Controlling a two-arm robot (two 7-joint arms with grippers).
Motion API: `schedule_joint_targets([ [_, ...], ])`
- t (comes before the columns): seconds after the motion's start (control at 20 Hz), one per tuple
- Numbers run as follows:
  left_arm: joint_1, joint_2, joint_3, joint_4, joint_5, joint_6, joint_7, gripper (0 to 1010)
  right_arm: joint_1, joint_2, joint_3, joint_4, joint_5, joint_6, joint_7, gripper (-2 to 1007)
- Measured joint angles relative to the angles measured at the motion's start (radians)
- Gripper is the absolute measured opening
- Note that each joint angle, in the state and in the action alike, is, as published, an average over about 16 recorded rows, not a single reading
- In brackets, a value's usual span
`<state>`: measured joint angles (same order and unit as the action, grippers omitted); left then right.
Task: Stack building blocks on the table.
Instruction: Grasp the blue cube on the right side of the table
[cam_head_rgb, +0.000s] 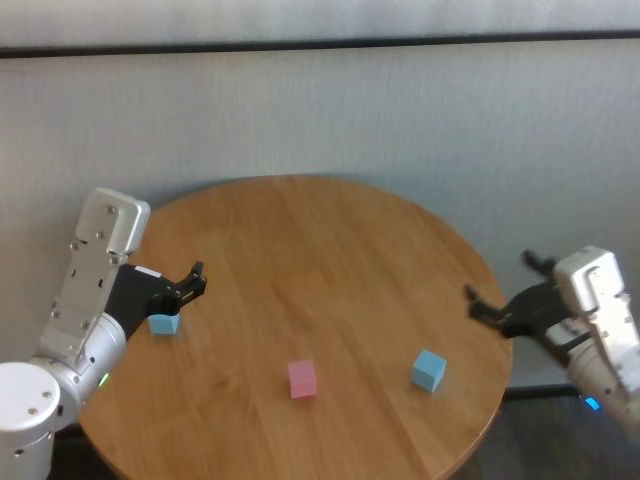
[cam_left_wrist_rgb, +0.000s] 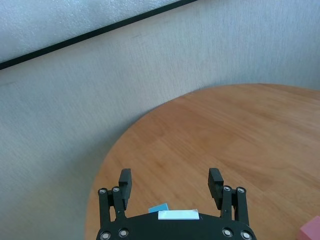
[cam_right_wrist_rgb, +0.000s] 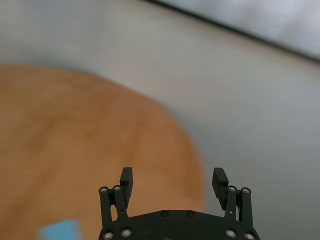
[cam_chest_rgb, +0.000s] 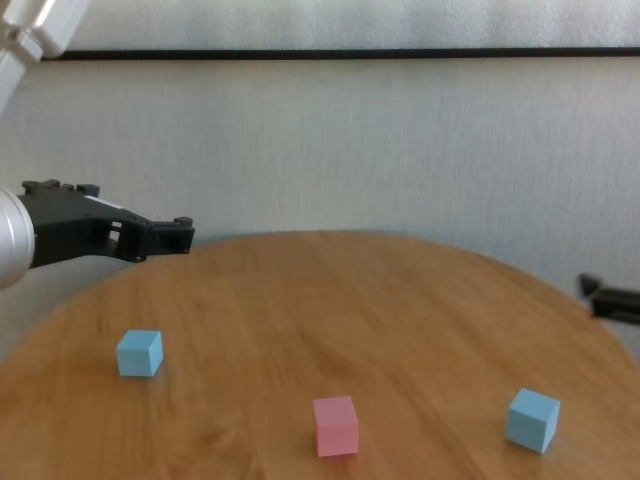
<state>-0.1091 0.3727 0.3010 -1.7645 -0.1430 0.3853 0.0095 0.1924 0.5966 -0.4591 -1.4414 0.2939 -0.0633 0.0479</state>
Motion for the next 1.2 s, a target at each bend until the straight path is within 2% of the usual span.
schedule_joint_targets([
  [0.4, -0.005, 0.001, 0.009, 0.004, -0.001, 0.002, -0.005, 1000, -0.010, -0.012, -0.010, -0.039, 0.065, 0.104, 0.107, 1001],
  [0.6, -0.007, 0.002, 0.011, 0.005, -0.001, 0.003, -0.007, 1000, -0.015, -0.010, -0.014, -0.053, 0.086, 0.149, 0.156, 1001],
  [0.9, -0.008, 0.002, 0.014, 0.006, -0.002, 0.004, -0.008, 1000, -0.019, 0.003, -0.018, -0.064, 0.092, 0.195, 0.217, 1001],
  [1.2, -0.009, 0.003, 0.016, 0.007, -0.002, 0.004, -0.009, 1000, -0.025, 0.016, -0.021, -0.067, 0.085, 0.228, 0.264, 1001],
])
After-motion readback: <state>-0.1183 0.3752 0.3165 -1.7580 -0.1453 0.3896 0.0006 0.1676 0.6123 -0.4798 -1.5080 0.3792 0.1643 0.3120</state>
